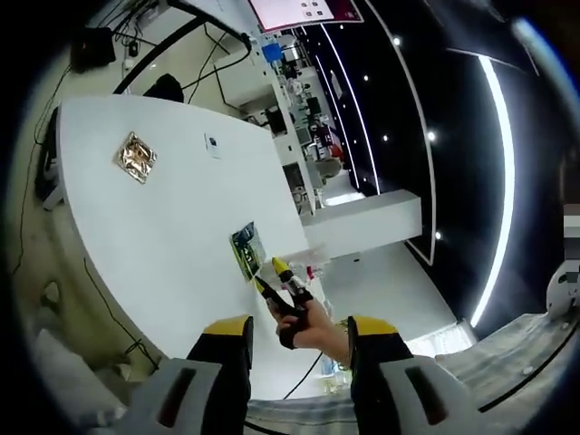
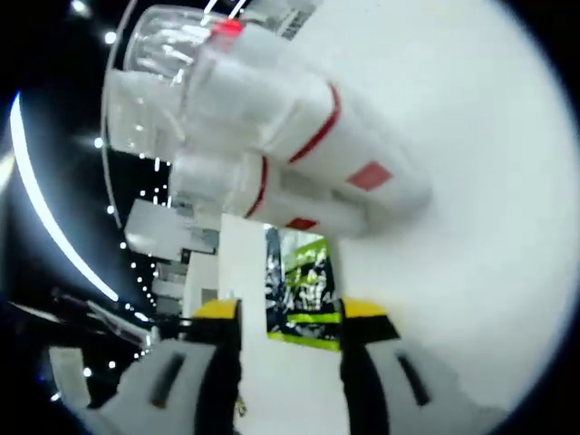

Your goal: Arrange the skincare products in the storage area until every visible bottle or jar stands upright without overlapping.

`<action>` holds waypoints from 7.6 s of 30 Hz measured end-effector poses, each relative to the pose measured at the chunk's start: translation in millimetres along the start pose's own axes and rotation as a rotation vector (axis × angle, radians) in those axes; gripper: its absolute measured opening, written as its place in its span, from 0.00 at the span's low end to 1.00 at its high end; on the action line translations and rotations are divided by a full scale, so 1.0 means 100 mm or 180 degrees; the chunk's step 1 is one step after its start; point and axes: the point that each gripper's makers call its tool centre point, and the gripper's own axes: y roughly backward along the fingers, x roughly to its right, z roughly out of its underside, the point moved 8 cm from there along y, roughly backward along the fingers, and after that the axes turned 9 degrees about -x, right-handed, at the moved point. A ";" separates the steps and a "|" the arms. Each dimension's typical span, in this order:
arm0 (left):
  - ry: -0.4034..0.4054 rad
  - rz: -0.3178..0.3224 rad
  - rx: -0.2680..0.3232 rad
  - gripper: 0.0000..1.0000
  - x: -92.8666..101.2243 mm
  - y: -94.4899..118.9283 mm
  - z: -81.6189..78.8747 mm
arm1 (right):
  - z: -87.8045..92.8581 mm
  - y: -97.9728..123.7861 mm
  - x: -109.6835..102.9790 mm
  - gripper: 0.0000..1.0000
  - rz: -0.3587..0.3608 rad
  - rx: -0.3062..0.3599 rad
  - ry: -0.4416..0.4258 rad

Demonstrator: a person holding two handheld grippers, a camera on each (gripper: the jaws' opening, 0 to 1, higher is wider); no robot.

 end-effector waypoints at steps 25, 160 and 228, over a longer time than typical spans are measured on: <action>-0.0195 0.0016 -0.0345 0.44 0.08 -0.24 -0.14 | 0.33 -0.06 -0.17 0.43 -0.0583 -0.0401 -0.0383; -0.4483 -0.2419 -0.3881 0.50 -1.45 -0.69 -2.20 | 1.02 1.20 -0.72 0.71 -0.0627 -0.0519 0.2194; -0.4249 -0.1026 -0.3274 0.02 -0.61 -0.92 -1.58 | 1.32 0.82 -1.05 0.63 -0.0503 -0.0562 0.2091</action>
